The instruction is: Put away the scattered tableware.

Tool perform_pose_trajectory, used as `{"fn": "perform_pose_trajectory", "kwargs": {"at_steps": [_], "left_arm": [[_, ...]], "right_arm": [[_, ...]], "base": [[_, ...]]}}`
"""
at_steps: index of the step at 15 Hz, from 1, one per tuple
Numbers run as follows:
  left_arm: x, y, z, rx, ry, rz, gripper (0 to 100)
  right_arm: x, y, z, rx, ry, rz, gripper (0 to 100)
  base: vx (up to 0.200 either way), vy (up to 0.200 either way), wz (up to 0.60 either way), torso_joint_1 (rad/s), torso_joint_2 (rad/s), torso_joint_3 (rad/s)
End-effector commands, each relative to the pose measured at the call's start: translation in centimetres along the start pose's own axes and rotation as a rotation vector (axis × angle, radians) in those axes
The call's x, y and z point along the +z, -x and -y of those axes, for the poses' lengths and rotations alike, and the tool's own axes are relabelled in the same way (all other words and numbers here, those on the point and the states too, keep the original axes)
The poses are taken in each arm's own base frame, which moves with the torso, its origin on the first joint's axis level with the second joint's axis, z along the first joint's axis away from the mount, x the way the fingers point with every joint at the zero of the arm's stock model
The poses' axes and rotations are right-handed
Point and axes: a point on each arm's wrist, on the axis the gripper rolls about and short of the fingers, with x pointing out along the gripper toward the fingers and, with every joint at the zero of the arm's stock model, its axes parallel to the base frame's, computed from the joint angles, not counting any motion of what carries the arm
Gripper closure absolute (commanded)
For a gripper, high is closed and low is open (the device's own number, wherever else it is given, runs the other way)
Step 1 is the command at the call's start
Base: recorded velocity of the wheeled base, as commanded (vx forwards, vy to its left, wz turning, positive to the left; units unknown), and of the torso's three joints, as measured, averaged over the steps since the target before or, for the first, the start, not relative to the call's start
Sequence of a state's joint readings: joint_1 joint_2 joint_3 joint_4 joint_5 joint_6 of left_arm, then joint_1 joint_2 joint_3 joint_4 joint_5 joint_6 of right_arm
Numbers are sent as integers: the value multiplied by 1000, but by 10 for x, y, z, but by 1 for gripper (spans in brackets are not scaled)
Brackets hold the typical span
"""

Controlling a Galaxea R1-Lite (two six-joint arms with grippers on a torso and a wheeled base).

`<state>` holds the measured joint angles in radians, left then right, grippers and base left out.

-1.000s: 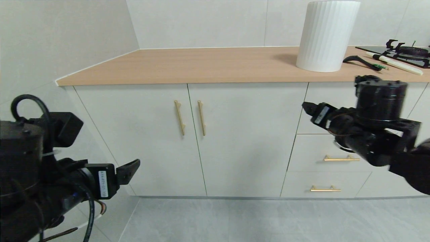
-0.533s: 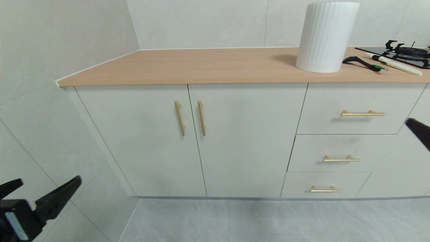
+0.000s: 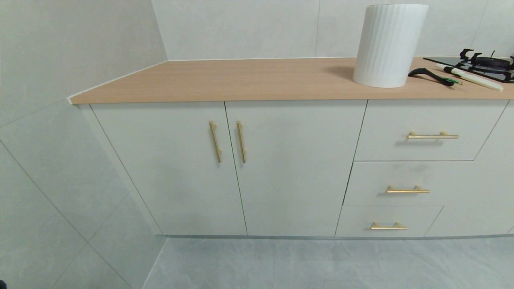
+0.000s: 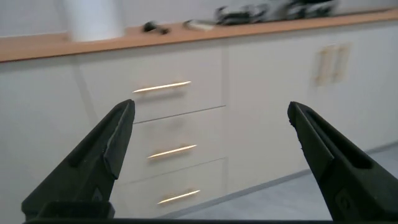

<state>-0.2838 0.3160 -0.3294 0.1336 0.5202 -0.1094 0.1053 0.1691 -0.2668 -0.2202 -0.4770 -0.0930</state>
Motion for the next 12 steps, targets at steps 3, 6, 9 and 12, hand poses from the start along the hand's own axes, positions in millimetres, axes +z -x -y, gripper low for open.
{"fn": "perform_pose_trajectory", "kwargs": {"at_steps": [3, 6, 9, 12], "left_arm": [[-35, 21, -9, 163, 41, 112, 0], [-61, 20, -6, 293, 48, 146, 0], [-82, 9, -3, 195, 10, 129, 0], [-82, 8, 5, -159, -16, 129, 0]], "right_arm": [[-16, 21, 2, -103, 44, 71, 0], [-36, 17, 0, -110, 66, 22, 0], [-71, 15, -3, -88, 108, -78, 0], [-91, 21, -6, 121, 144, -234, 0]], "base": [[0, 0, 0, 0, 0, 0], [0, 0, 0, 0, 0, 0], [0, 0, 0, 0, 0, 0], [0, 0, 0, 0, 0, 0]]}}
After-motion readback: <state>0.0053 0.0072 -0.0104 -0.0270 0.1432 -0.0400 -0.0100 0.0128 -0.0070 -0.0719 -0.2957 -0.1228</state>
